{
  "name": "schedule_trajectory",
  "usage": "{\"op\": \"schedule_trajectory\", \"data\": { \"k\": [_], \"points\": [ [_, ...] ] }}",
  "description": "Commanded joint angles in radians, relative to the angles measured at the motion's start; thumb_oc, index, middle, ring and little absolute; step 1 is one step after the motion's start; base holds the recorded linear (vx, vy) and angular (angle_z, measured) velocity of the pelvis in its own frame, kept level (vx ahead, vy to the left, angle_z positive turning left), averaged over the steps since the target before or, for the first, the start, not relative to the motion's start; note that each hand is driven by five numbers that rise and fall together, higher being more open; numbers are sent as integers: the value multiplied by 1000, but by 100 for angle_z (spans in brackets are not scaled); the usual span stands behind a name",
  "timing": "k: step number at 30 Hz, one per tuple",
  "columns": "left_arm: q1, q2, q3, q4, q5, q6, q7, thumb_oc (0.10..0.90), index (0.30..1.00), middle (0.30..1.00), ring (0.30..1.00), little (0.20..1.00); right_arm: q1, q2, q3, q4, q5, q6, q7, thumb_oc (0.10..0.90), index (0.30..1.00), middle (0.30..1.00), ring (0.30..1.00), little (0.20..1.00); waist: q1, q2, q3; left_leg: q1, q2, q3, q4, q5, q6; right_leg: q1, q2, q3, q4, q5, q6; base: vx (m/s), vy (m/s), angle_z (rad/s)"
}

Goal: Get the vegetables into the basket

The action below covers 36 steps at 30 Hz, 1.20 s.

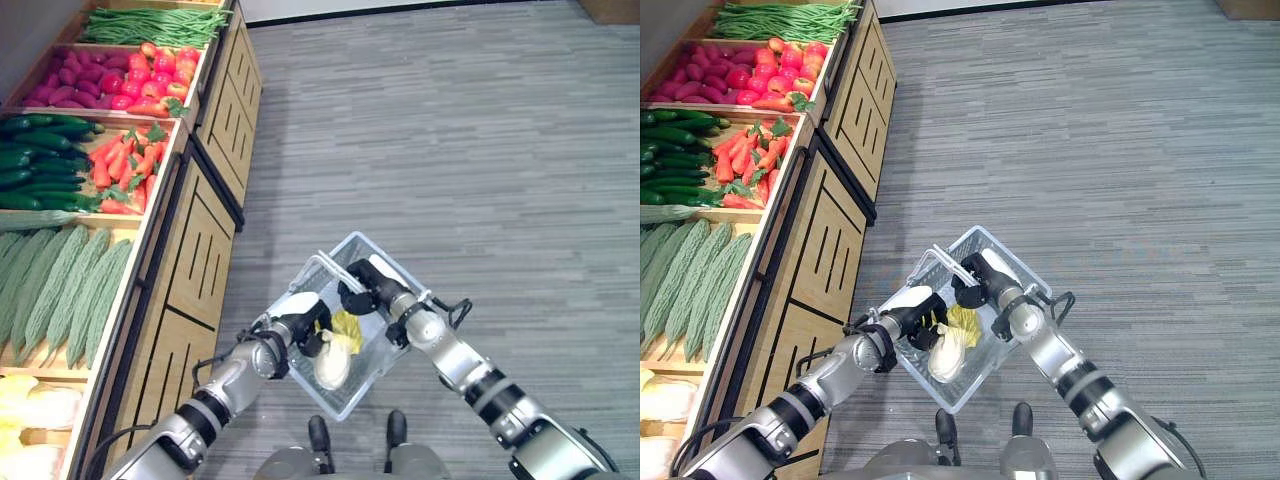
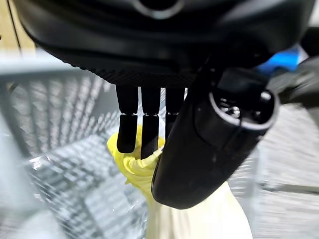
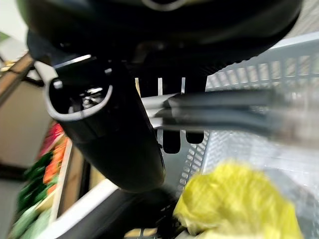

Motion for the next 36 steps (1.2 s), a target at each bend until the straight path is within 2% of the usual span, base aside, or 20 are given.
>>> {"op": "schedule_trajectory", "data": {
  "k": [1, 5, 6, 7, 13, 21, 26, 29, 33, 36],
  "points": [
    [-172, -23, -32, 113, 60, -23, 67, 400, 300, 300, 300, 300, -76, 79, -23, -170, 75, -157, 19, 400, 300, 300, 300, 300, 10, -62, -67, 68, 8, 17, 25, -122, -9, -5, -8, -8, 82, -120, 20, -8, 10, -11],
    [-173, -56, -31, 265, 73, -24, 80, 400, 300, 300, 300, 300, -43, 47, 20, -280, 126, -185, 82, 400, 300, 300, 300, 300, -4, -70, -68, 71, 11, 34, 27, -123, -11, -13, -7, 7, 86, -118, 23, -18, 21, -12],
    [-174, -58, -31, 268, 73, -25, 81, 508, 451, 451, 451, 451, -42, 46, 20, -282, 127, -184, 83, 400, 300, 300, 300, 300, -3, -69, -69, 71, 11, 34, 27, -123, -10, -13, -7, 7, 87, -118, 23, -19, 21, -14],
    [-170, -61, -27, 296, 78, -25, 82, 900, 1000, 1000, 1000, 1000, -33, 37, 22, -301, 137, -186, 88, 400, 300, 300, 300, 300, -5, -70, -70, 72, 11, 38, 26, -123, -10, -14, -7, 11, 86, -117, 24, -16, 24, -14],
    [-172, -89, -36, 423, 119, -23, 81, 900, 1000, 1000, 1000, 1000, -48, 10, 49, -328, 152, -199, 106, 400, 300, 300, 300, 300, -15, -70, -73, 79, 8, 57, 24, -126, -9, -19, -7, 35, 80, -105, 27, -24, 22, -15],
    [-181, -115, -57, 447, 127, -28, 61, 900, 1000, 1000, 1000, 1000, -54, 15, 64, -302, 139, -194, 102, 400, 300, 300, 300, 300, -21, -63, -78, 79, 2, 66, 13, -123, -6, -25, -12, 41, 71, -93, 32, -20, 14, -5],
    [-207, -104, -94, 346, 78, -41, 12, 900, 1000, 1000, 1000, 1000, -38, 43, 68, -133, 85, -162, 78, 400, 300, 300, 300, 300, -24, -50, -87, 84, 1, 58, 25, -133, -4, -11, -16, 36, 71, -97, 33, 0, 0, 0],
    [-223, -85, -134, 259, 65, -56, -19, 900, 1000, 1000, 1000, 1000, -62, 32, 75, -38, -51, -154, 54, 400, 300, 300, 300, 300, -18, -40, -93, 90, 1, 55, 26, -136, -2, -2, -17, 35, 68, -96, 34, 0, 0, 0],
    [-240, -53, -156, 145, 34, -66, -26, 900, 1000, 1000, 1000, 1000, -72, 29, 62, 90, -141, -142, 30, 400, 300, 300, 300, 300, -11, -31, -100, 89, -3, 41, 14, -129, -2, 0, -21, 23, 65, -95, 36, -23, 0, 2],
    [-232, -13, -158, 41, -2, -78, -40, 900, 1000, 1000, 1000, 1000, -58, 32, 1, 277, -168, -115, -26, 400, 300, 300, 300, 300, -5, -21, -110, 88, -7, 22, 6, -126, 1, 10, -25, 6, 54, -89, 38, -12, -10, 18]
  ]
}}
